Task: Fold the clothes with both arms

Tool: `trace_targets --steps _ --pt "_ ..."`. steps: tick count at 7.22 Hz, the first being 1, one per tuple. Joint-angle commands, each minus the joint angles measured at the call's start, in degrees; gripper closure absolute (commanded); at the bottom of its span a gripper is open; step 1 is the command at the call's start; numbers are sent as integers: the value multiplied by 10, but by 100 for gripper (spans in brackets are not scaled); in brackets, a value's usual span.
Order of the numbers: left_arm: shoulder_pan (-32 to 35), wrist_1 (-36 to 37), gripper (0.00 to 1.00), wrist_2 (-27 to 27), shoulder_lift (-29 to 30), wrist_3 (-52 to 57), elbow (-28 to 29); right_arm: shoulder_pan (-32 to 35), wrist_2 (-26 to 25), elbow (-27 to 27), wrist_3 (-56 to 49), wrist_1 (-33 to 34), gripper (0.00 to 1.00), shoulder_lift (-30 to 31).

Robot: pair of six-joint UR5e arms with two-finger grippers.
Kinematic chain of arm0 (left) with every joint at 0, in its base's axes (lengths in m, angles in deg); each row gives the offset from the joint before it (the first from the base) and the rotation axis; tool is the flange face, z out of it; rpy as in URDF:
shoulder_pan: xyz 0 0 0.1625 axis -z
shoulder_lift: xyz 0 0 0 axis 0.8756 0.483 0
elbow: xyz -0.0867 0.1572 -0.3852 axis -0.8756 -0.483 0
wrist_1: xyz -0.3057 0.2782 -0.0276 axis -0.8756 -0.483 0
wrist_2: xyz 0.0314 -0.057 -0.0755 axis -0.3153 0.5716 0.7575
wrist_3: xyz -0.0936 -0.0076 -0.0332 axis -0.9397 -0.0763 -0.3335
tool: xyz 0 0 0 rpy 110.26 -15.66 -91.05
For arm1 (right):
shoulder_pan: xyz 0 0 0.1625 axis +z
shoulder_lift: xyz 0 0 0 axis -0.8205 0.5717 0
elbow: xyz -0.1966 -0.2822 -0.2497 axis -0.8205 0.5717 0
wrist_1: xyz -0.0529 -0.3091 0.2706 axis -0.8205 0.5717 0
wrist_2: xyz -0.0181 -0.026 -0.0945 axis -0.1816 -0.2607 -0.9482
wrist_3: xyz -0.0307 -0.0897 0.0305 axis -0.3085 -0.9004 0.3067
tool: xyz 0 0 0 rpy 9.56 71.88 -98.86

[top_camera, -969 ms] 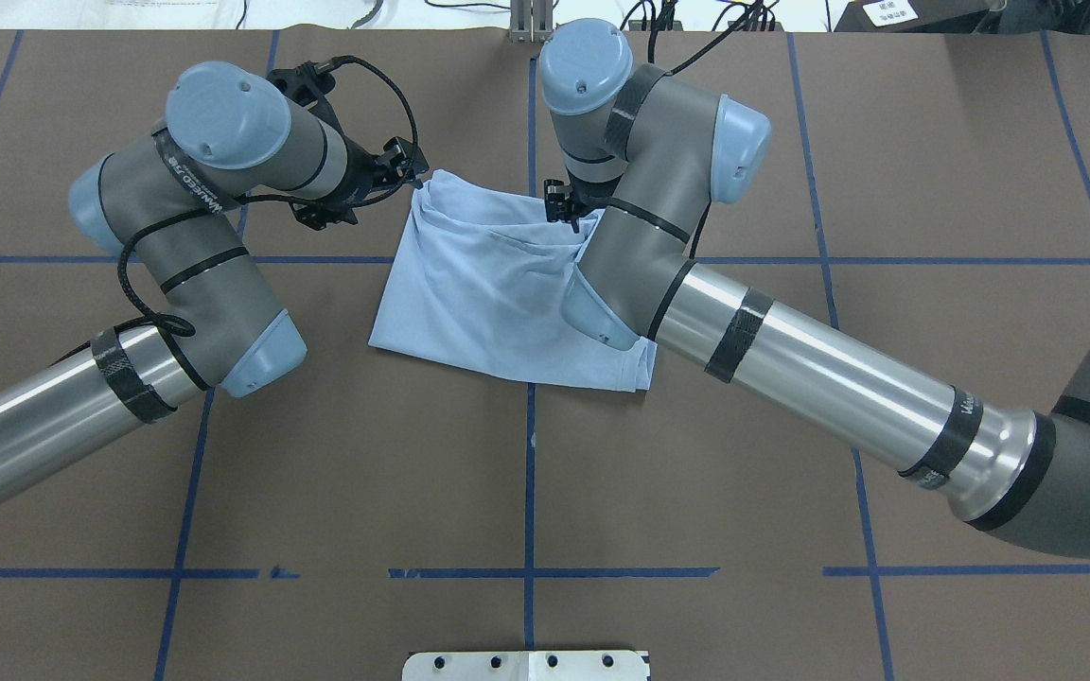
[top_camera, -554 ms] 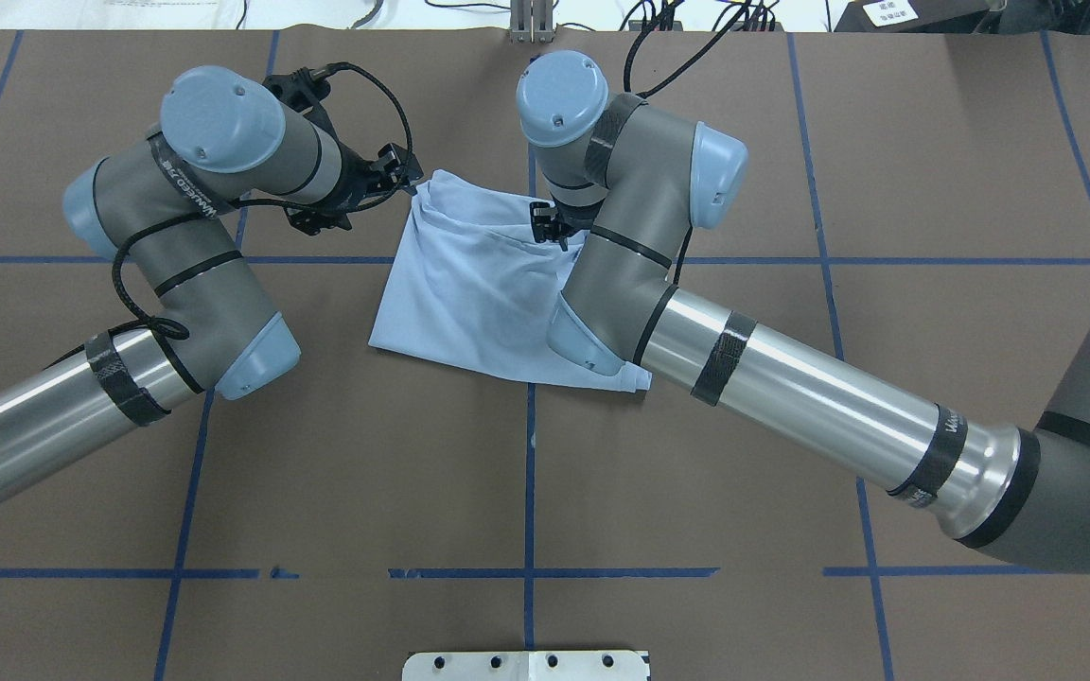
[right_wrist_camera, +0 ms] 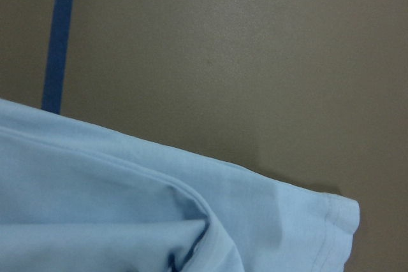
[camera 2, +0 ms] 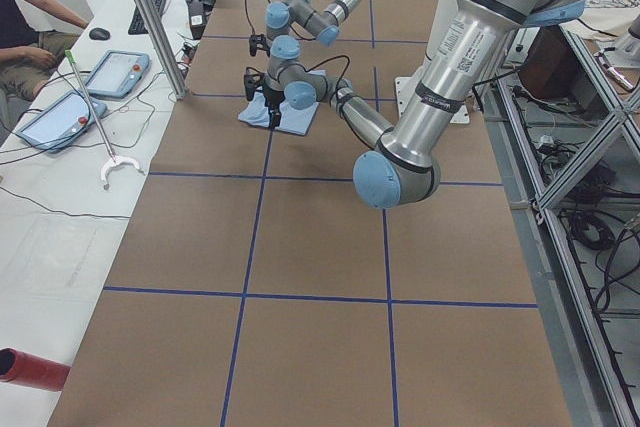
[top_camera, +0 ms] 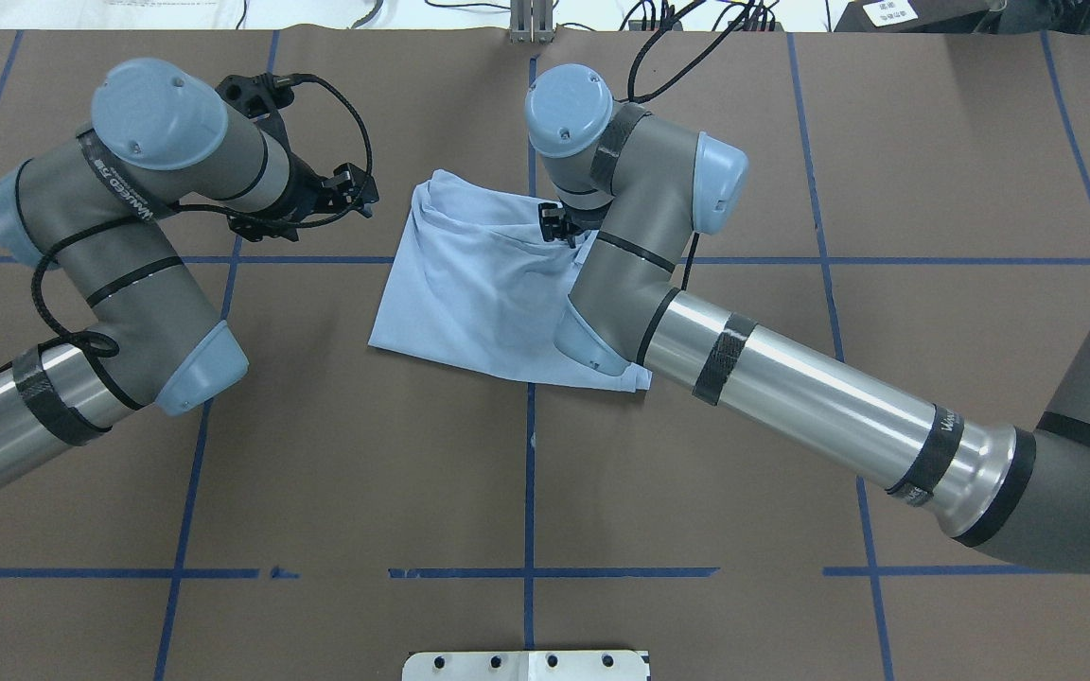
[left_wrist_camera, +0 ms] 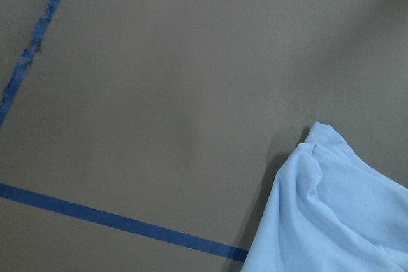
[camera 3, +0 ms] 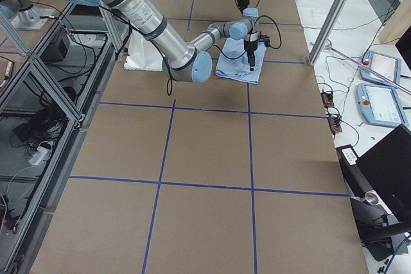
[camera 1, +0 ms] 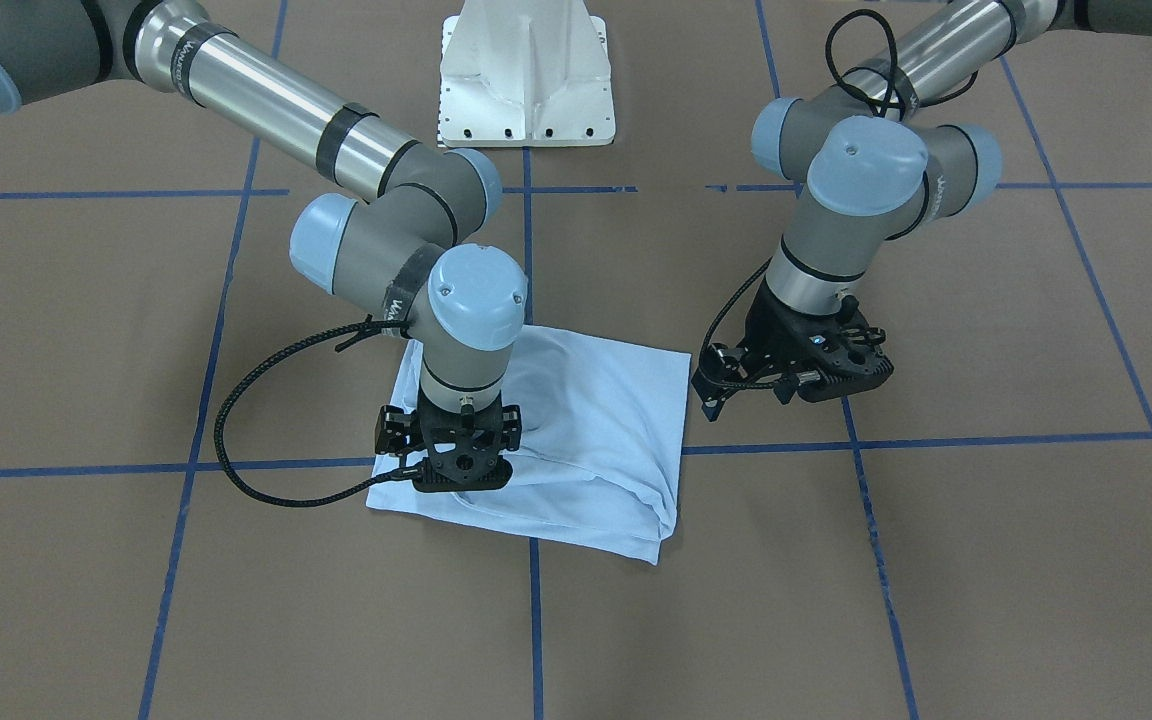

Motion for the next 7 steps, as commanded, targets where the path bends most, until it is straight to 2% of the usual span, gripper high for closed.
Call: trace_targets --steps 1,7 --pt "11 31 0 0 -41 51 -51 2 -7 11 -3 -7 0 0" --pt "11 32 0 0 -43 52 -60 30 -11 14 -64 -5 0 16"
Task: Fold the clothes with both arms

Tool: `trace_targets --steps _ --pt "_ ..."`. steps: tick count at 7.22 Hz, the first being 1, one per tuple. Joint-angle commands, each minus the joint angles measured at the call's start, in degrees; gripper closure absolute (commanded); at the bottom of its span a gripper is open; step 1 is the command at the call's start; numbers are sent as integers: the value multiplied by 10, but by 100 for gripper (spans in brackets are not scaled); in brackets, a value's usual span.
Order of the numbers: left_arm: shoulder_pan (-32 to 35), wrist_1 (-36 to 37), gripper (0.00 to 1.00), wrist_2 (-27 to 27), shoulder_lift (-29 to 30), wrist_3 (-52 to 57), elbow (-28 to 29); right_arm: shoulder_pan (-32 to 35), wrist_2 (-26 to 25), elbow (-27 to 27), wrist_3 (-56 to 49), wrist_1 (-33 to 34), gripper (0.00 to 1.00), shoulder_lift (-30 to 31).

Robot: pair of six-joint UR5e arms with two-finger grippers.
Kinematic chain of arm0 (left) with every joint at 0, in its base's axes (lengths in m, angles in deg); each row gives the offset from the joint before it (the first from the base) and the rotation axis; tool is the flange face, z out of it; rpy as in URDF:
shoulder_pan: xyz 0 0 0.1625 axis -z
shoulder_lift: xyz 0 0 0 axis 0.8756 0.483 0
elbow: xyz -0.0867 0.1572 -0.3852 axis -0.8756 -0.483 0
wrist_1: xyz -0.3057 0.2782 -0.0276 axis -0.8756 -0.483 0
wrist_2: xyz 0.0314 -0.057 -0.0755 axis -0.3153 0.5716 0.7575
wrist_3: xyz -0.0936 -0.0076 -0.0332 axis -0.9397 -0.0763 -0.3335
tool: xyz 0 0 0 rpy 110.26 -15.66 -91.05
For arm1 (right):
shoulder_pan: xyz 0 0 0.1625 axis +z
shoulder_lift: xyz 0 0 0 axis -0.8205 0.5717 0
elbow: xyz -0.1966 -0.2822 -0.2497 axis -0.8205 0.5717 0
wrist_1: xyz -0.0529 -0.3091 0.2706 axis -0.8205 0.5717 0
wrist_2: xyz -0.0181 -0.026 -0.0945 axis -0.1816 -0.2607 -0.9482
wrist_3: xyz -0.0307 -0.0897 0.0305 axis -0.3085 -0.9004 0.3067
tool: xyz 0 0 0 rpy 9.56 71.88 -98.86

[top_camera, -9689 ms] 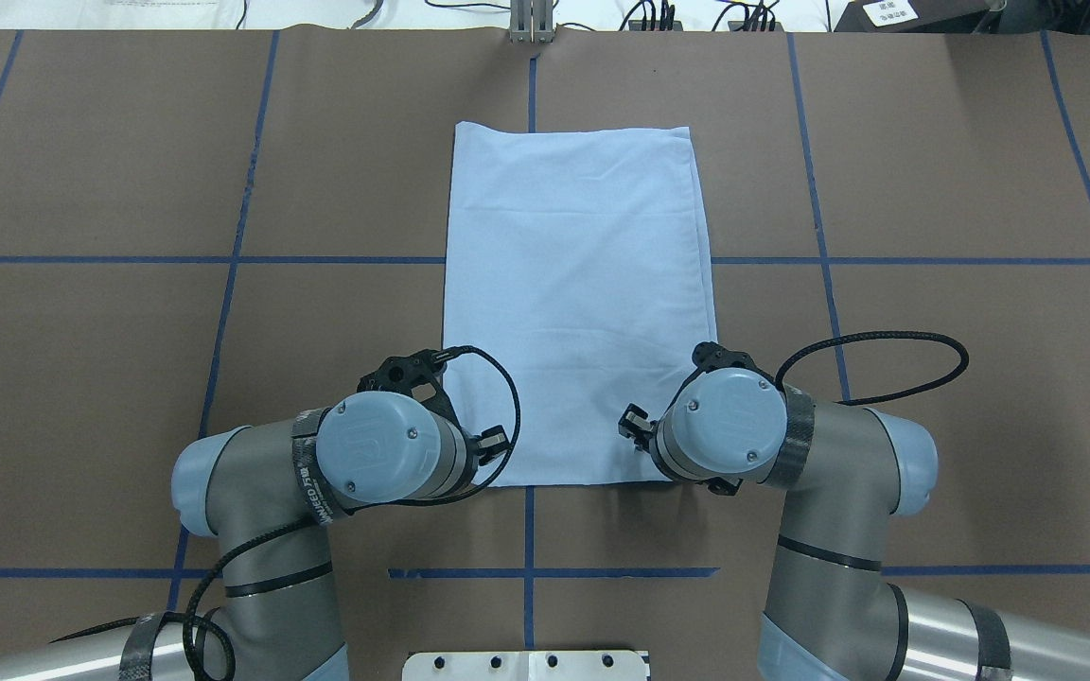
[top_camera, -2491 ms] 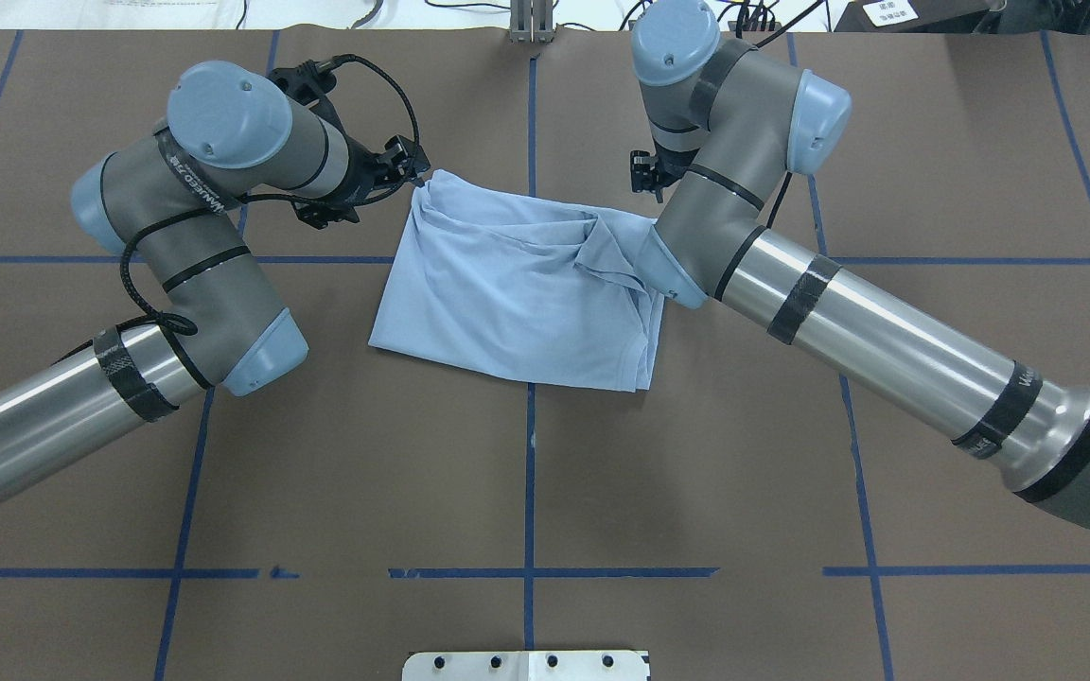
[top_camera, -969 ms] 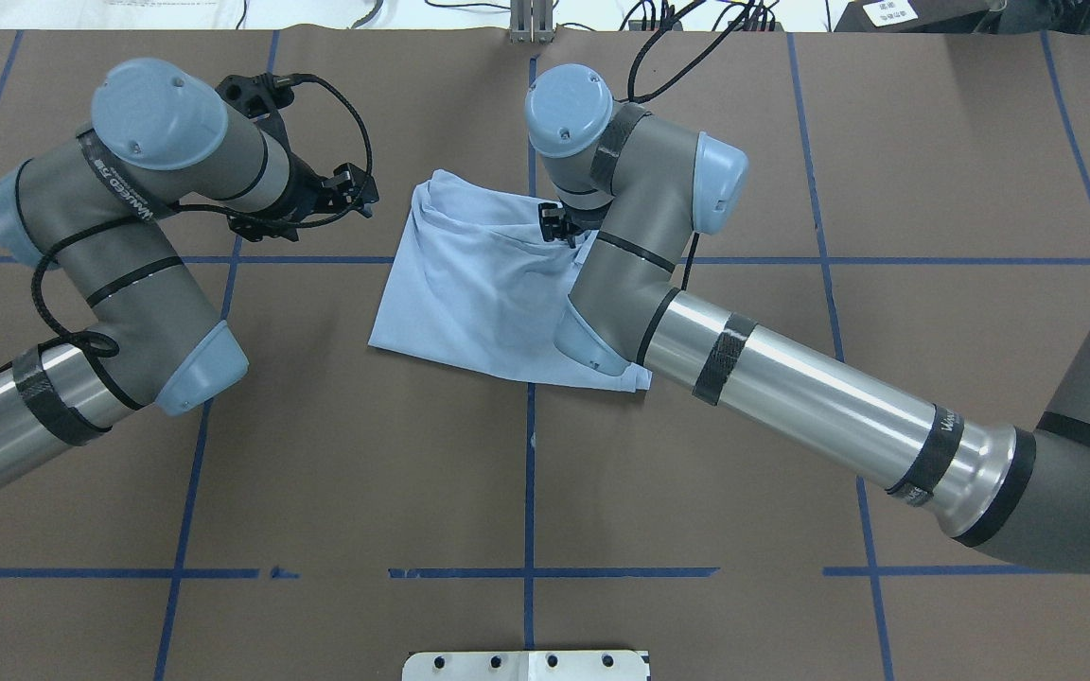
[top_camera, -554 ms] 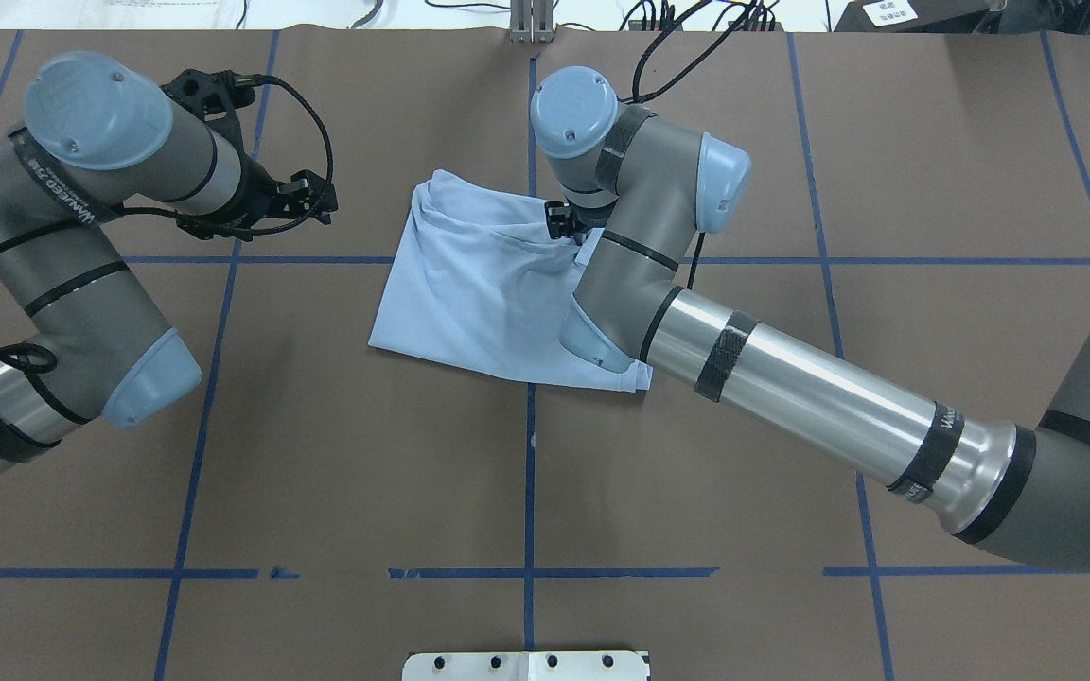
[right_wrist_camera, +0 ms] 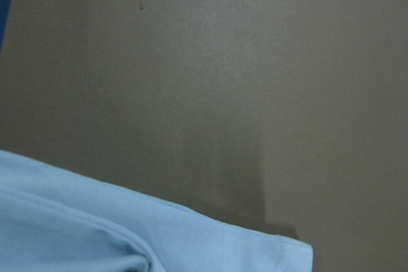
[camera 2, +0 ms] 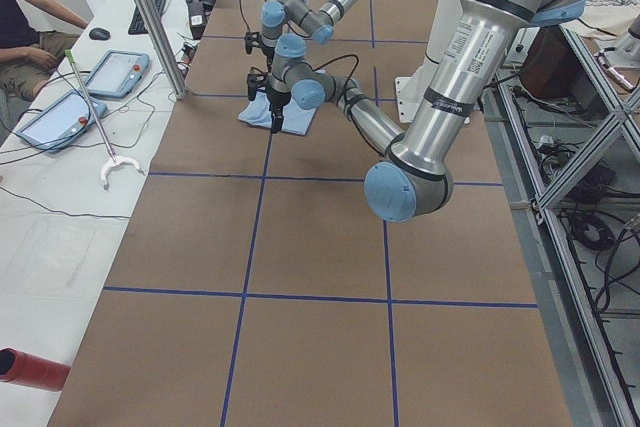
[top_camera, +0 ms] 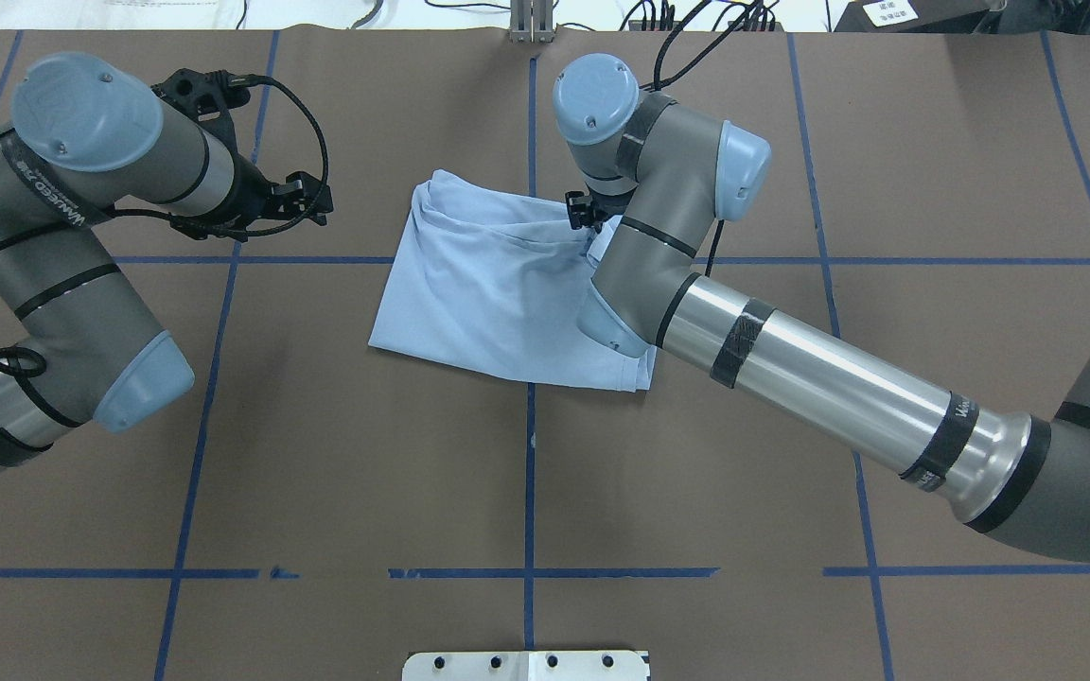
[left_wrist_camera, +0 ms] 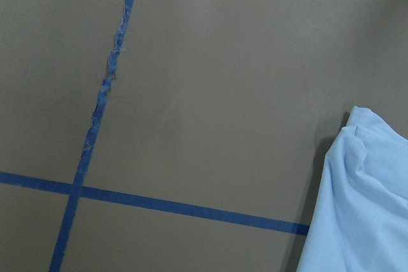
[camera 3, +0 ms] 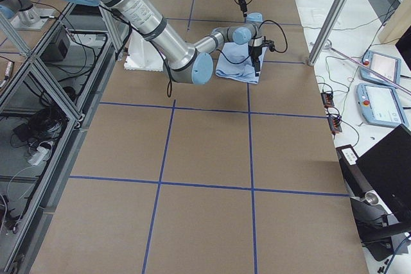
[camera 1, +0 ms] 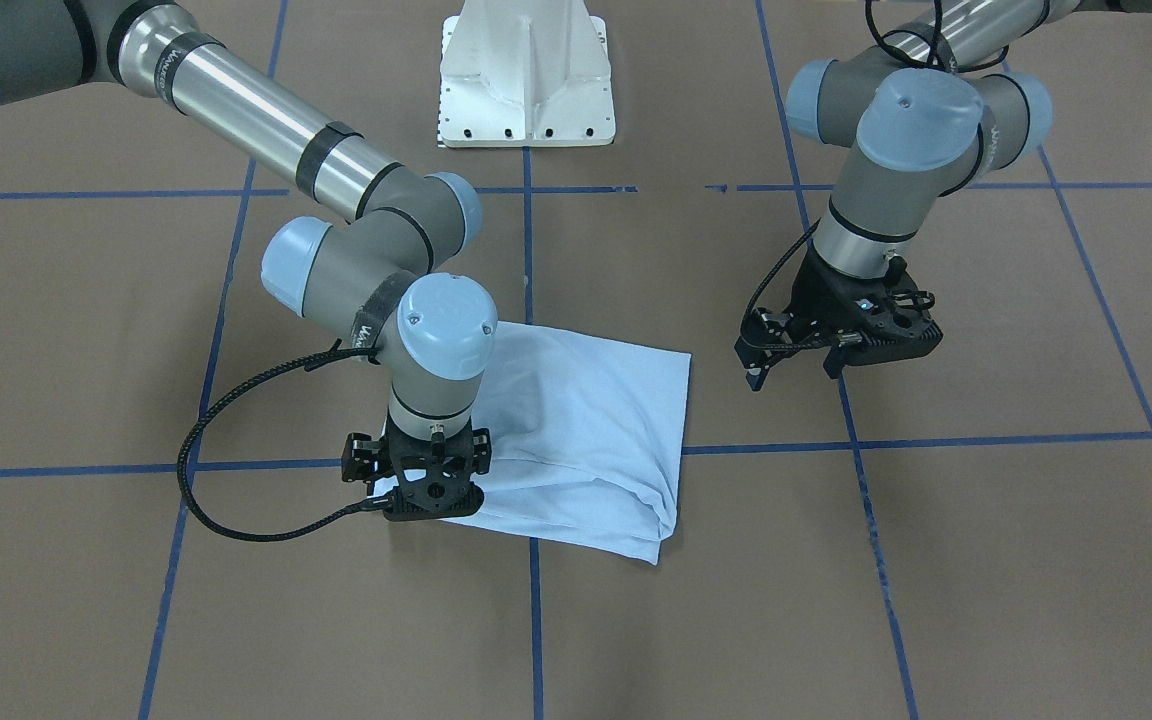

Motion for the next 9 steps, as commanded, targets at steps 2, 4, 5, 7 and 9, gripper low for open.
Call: trace_targets --steps 2,4,5,7,9 --pt "0 13 0 1 1 0 -17 29 0 -1 -58 -2 0 28" --pt "10 28 0 3 1 2 -31 59 6 -5 -103 0 0 36" --pt "22 33 0 7 -2 27 -38 74 19 -10 -121 -1 0 43" --pt "53 90 0 10 -4 105 -65 86 73 -63 -128 -5 0 69" --pt "64 99 0 11 -4 114 -68 69 110 -82 -77 -67 0 73"
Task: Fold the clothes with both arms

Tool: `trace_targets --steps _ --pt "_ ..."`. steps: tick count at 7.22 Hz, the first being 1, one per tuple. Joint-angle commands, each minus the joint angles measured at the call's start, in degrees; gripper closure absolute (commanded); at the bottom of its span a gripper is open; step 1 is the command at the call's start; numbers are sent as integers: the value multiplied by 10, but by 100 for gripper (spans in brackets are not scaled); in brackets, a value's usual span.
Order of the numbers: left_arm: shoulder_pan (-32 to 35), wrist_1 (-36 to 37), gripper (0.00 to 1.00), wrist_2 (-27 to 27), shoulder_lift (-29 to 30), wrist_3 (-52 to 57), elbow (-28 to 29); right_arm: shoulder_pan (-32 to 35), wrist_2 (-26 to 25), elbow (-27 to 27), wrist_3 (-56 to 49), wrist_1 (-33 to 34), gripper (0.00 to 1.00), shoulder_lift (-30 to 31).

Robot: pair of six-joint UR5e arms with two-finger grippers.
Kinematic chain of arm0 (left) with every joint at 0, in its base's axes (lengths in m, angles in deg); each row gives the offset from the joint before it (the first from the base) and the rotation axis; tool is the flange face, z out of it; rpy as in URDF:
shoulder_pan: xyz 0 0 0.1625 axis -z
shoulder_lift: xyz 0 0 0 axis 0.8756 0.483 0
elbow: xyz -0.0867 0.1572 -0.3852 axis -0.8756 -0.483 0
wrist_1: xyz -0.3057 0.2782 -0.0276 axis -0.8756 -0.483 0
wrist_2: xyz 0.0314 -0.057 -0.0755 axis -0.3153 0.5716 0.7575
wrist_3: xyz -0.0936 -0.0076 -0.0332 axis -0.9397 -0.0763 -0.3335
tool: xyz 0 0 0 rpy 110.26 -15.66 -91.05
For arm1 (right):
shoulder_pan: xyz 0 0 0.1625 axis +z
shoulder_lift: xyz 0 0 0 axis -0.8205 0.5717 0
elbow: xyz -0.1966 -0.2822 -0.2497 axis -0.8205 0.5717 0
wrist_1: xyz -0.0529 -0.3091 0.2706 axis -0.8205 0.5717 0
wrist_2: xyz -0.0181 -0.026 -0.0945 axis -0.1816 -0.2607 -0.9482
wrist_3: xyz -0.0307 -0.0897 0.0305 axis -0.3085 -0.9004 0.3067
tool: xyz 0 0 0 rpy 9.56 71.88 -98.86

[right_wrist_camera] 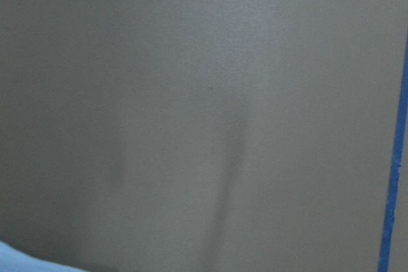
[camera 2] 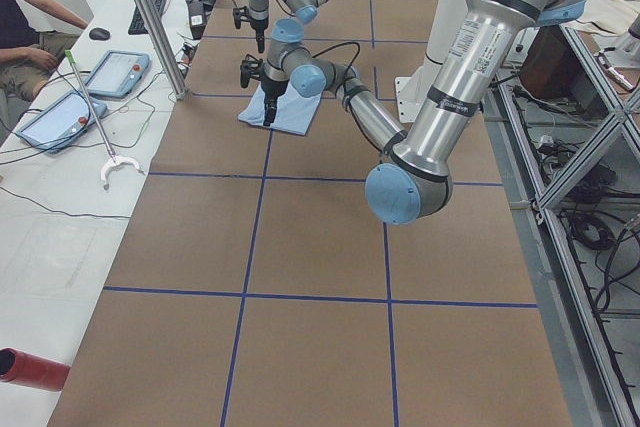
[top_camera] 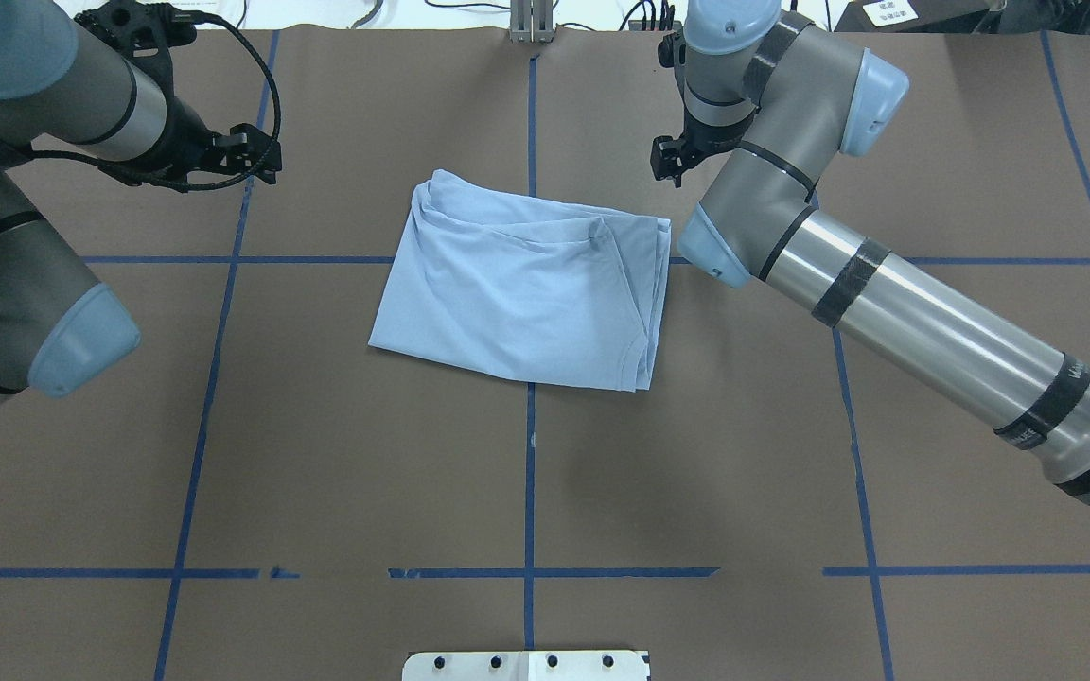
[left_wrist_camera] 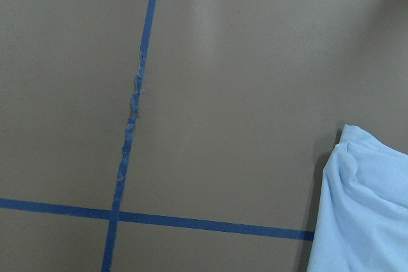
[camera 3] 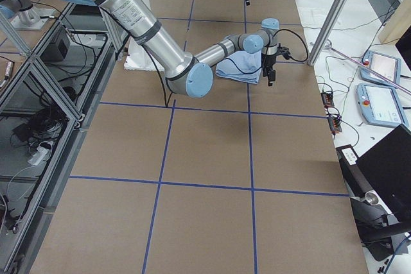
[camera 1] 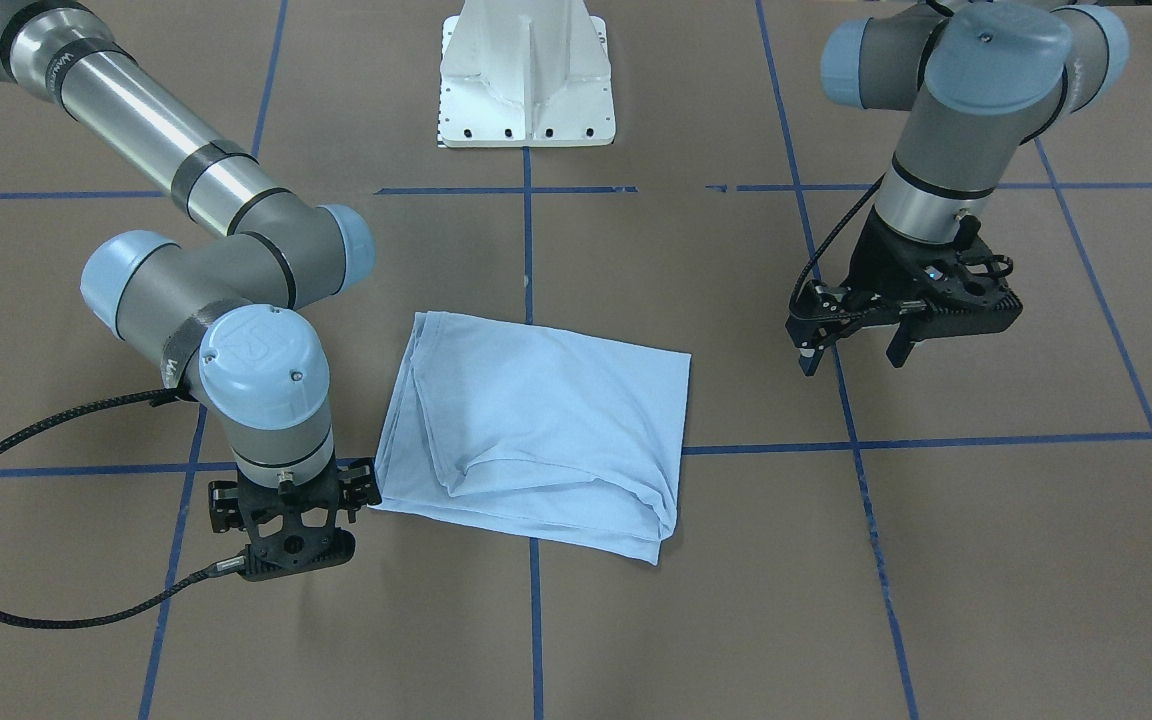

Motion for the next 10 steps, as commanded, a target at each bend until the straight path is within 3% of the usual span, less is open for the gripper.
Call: trace_targets --steps 1,3,5,7,8,10 --pt "9 14 0 0 0 11 -9 -25 29 -8 72 -109 0 18" --pt "9 19 0 0 0 11 -11 -29 46 -8 97 -127 2 12" --pt "9 19 0 0 0 11 -11 -36 46 25 124 -198 11 1" --pt "11 19 0 0 0 11 -11 -51 45 40 149 -213 20 -14" --pt "11 19 0 1 0 11 -10 -53 45 40 149 -212 27 -13" --pt "11 19 0 2 1 10 -11 -54 46 40 146 -212 53 -3"
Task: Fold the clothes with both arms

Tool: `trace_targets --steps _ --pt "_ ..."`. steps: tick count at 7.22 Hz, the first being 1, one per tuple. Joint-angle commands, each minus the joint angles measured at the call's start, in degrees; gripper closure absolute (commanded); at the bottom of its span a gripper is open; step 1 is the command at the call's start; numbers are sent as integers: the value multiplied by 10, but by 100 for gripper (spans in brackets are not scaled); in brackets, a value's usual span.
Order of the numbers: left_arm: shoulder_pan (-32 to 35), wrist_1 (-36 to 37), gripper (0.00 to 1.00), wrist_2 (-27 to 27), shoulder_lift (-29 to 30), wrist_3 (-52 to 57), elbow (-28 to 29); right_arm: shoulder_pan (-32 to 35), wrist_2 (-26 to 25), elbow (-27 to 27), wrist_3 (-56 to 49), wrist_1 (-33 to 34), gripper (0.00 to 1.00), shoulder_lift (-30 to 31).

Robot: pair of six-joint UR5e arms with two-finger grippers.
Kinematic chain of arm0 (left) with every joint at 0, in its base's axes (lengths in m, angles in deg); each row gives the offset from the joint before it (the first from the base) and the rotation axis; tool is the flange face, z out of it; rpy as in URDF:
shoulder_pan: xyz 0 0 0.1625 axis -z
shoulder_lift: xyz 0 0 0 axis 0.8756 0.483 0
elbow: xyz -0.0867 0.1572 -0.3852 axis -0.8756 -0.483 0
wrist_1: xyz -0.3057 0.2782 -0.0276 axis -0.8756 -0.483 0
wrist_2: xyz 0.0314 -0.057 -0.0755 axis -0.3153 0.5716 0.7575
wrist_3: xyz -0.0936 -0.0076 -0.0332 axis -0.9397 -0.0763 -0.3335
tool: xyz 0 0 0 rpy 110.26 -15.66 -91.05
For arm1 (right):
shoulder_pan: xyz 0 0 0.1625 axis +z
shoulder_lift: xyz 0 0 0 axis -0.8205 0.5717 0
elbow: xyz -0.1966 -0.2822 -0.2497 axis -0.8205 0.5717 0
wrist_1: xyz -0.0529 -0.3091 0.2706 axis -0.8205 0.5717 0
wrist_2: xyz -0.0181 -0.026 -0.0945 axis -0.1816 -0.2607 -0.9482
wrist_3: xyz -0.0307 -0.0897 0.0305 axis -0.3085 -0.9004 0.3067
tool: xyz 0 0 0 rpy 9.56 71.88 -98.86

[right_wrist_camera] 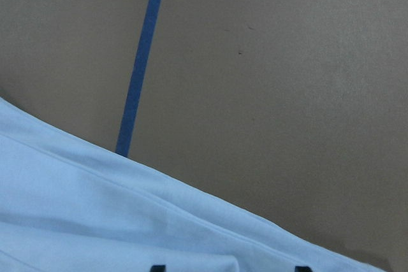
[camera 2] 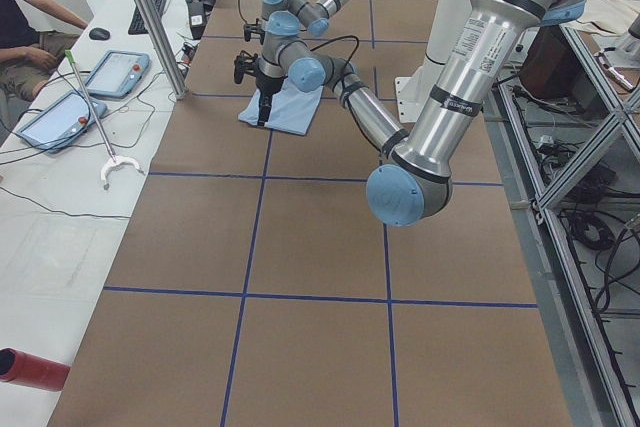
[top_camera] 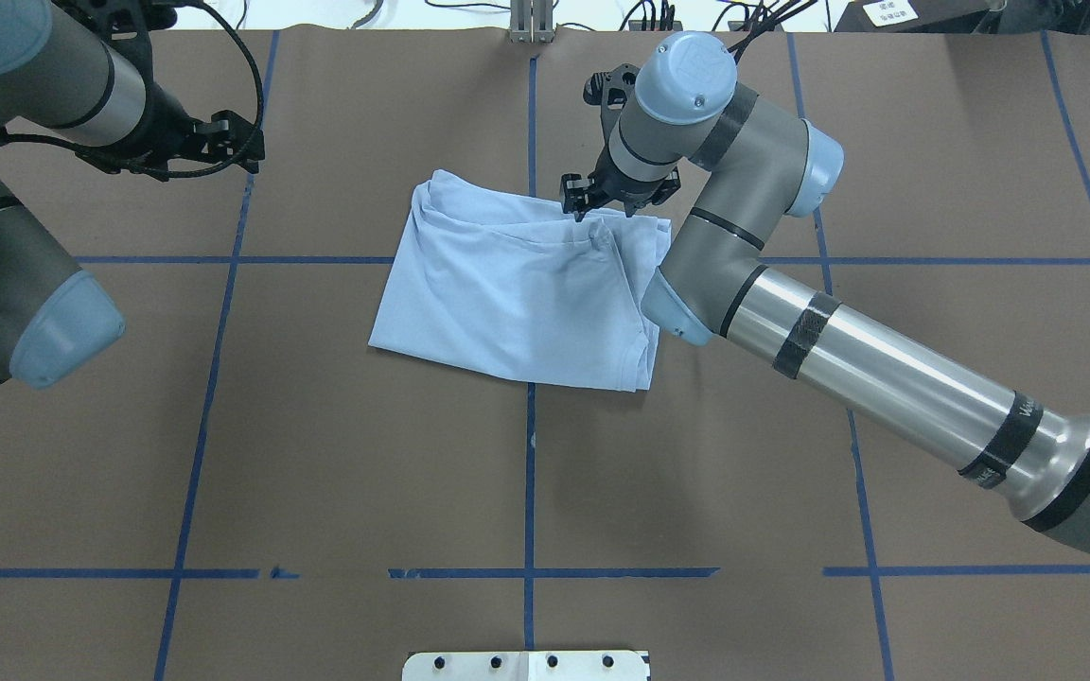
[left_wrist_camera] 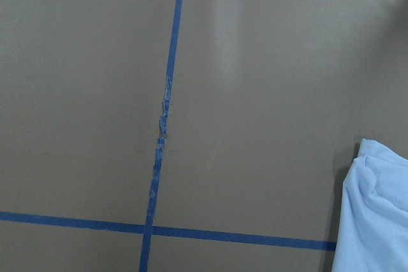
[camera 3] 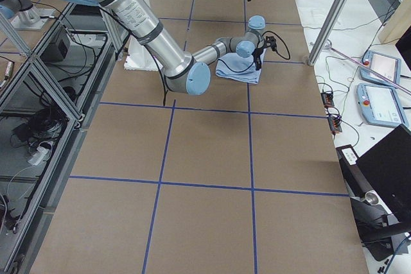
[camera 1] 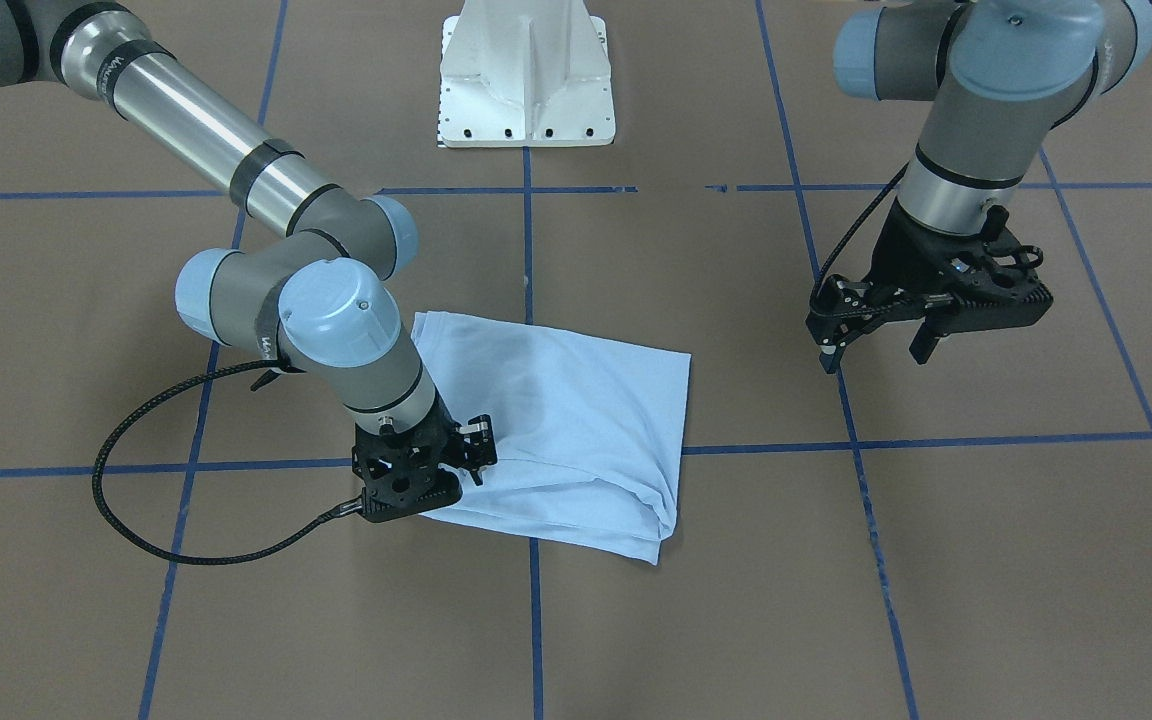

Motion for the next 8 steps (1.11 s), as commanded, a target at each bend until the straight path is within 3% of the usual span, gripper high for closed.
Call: trace_targets --steps 1,6,7,8 --pt "0 0 0 0 0 -1 1 -3 1 1 -3 0 58 5" --pt "0 0 0 0 0 -1 0 -7 1 12 -5 -1 58 3" --pt "0 0 0 0 1 -1 0 -10 1 12 -5 -2 82 3" --pt "0 0 0 0 1 -1 0 -10 1 12 -5 -1 97 3"
